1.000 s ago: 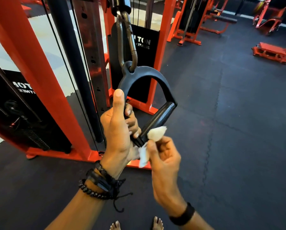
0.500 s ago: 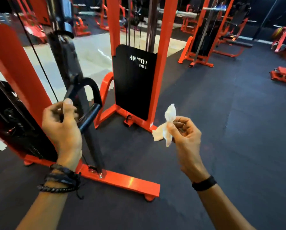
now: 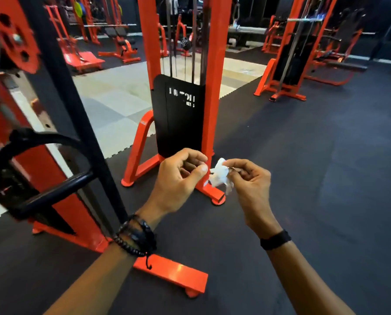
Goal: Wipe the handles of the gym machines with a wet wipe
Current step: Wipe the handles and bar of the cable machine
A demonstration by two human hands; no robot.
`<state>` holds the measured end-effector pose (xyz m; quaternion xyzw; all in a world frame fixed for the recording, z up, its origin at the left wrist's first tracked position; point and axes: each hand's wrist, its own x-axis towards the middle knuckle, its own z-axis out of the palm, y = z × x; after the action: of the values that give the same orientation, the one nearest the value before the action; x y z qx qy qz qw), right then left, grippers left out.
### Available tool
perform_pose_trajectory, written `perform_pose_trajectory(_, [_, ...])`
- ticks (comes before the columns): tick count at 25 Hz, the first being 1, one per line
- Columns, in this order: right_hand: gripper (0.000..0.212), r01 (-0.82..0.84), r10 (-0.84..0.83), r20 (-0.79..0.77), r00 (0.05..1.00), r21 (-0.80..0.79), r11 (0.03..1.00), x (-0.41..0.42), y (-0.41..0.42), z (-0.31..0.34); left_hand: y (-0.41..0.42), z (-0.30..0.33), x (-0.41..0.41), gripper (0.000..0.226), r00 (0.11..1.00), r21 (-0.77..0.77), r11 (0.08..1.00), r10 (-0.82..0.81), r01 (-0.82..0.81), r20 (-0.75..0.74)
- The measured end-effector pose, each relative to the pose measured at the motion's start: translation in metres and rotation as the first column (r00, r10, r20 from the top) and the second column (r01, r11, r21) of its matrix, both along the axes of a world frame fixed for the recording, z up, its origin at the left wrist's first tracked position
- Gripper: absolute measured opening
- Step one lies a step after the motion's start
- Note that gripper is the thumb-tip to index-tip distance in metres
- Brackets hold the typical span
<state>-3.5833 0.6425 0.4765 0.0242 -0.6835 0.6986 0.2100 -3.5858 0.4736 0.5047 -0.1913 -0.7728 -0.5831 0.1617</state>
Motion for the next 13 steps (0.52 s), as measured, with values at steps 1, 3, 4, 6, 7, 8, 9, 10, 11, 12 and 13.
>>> perform_pose_trajectory(1, [0.025,0.013,-0.013,-0.009,1.0,0.011,1.0,-0.01,0.015,0.001,0.013,0.002,-0.014,0.013,0.999,-0.02,0.999,-0.036,0.036,0.002])
perform_pose_trajectory(3, [0.027,0.006,-0.005,-0.031,1.0,0.053,0.999,-0.032,0.051,0.005,0.045,0.003,-0.048,0.013,0.997,-0.018,0.996,-0.082,0.082,0.007])
perform_pose_trajectory(4, [0.03,-0.001,0.004,-0.039,0.999,0.086,0.996,-0.045,0.072,0.009,0.064,0.003,-0.067,0.013,0.996,-0.001,0.996,-0.093,0.093,0.006])
perform_pose_trajectory(6, [0.04,0.021,-0.01,-0.064,0.998,0.174,0.984,-0.08,0.117,0.019,0.109,0.002,-0.111,0.013,0.994,0.047,0.993,-0.105,0.105,-0.008])
perform_pose_trajectory(7, [0.04,0.048,-0.03,-0.083,0.996,0.217,0.975,-0.101,0.14,0.026,0.133,0.005,-0.134,0.013,0.994,0.074,0.992,-0.105,0.106,-0.02])
perform_pose_trajectory(8, [0.037,0.077,-0.053,-0.101,0.993,0.251,0.965,-0.124,0.165,0.035,0.158,0.01,-0.158,0.012,0.994,0.103,0.989,-0.103,0.105,-0.029])
perform_pose_trajectory(9, [0.031,0.097,-0.069,-0.112,0.991,0.276,0.956,-0.146,0.188,0.047,0.18,0.017,-0.178,0.012,0.995,0.133,0.986,-0.097,0.101,-0.033])
perform_pose_trajectory(10, [0.025,0.108,-0.076,-0.12,0.99,0.294,0.95,-0.166,0.207,0.06,0.199,0.026,-0.196,0.012,0.995,0.16,0.982,-0.095,0.101,-0.042])
perform_pose_trajectory(11, [0.02,0.119,-0.082,-0.133,0.988,0.303,0.945,-0.187,0.229,0.074,0.219,0.037,-0.216,0.011,0.993,0.177,0.978,-0.102,0.11,-0.055])
perform_pose_trajectory(12, [0.017,0.125,-0.079,-0.159,0.984,0.303,0.945,-0.207,0.248,0.088,0.237,0.049,-0.237,0.011,0.991,0.181,0.976,-0.111,0.123,-0.076])
perform_pose_trajectory(13, [0.014,0.133,-0.079,-0.19,0.979,0.295,0.946,-0.226,0.266,0.1,0.254,0.061,-0.258,0.012,0.989,0.186,0.974,-0.116,0.132,-0.097])
